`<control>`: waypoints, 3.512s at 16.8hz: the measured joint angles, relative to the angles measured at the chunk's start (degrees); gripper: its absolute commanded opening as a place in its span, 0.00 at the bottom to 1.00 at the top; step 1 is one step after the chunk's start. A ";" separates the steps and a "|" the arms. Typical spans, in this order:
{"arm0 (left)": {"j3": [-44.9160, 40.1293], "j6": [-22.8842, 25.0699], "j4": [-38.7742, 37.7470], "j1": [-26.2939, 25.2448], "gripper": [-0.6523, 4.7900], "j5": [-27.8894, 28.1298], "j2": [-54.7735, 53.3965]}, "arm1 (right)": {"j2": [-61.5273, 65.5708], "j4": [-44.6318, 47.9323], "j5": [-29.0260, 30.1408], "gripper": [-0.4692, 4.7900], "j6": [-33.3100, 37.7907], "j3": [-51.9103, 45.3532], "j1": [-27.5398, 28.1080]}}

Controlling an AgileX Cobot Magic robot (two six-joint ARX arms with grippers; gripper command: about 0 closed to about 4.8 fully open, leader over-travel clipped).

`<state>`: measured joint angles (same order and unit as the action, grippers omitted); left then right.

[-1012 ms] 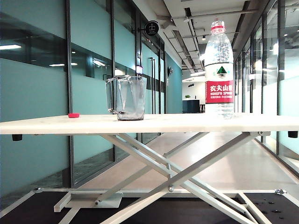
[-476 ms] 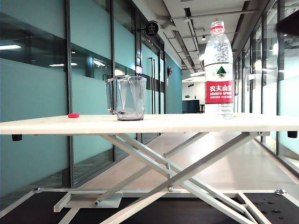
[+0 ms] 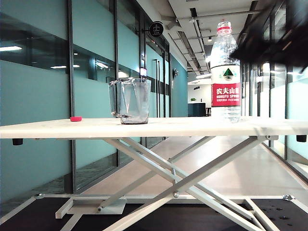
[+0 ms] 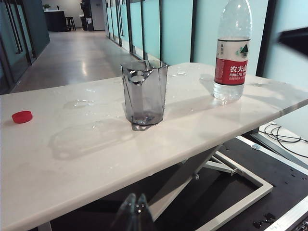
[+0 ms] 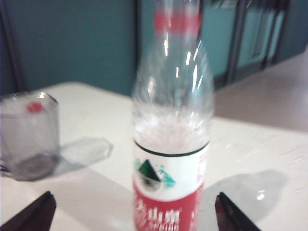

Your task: Pick up the mineral water bottle on the table and pour water into the mug until it's half full.

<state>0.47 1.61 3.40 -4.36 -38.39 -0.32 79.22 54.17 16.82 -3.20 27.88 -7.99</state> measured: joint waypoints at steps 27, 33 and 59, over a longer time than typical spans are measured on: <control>0.00 0.02 -2.40 0.00 0.11 -0.02 -0.02 | 21.49 -4.94 4.17 0.35 -0.39 20.00 -2.71; 0.00 0.02 -2.43 0.00 0.11 0.02 0.00 | 18.62 -30.01 -4.87 0.37 -7.34 31.21 -7.50; 0.00 0.50 -3.41 0.00 0.11 0.22 0.00 | 21.09 -50.99 -33.29 0.37 -54.93 44.09 -16.33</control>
<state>0.47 2.11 -0.01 -4.36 -38.17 -0.32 100.31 3.18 -16.47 -58.13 71.96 -24.32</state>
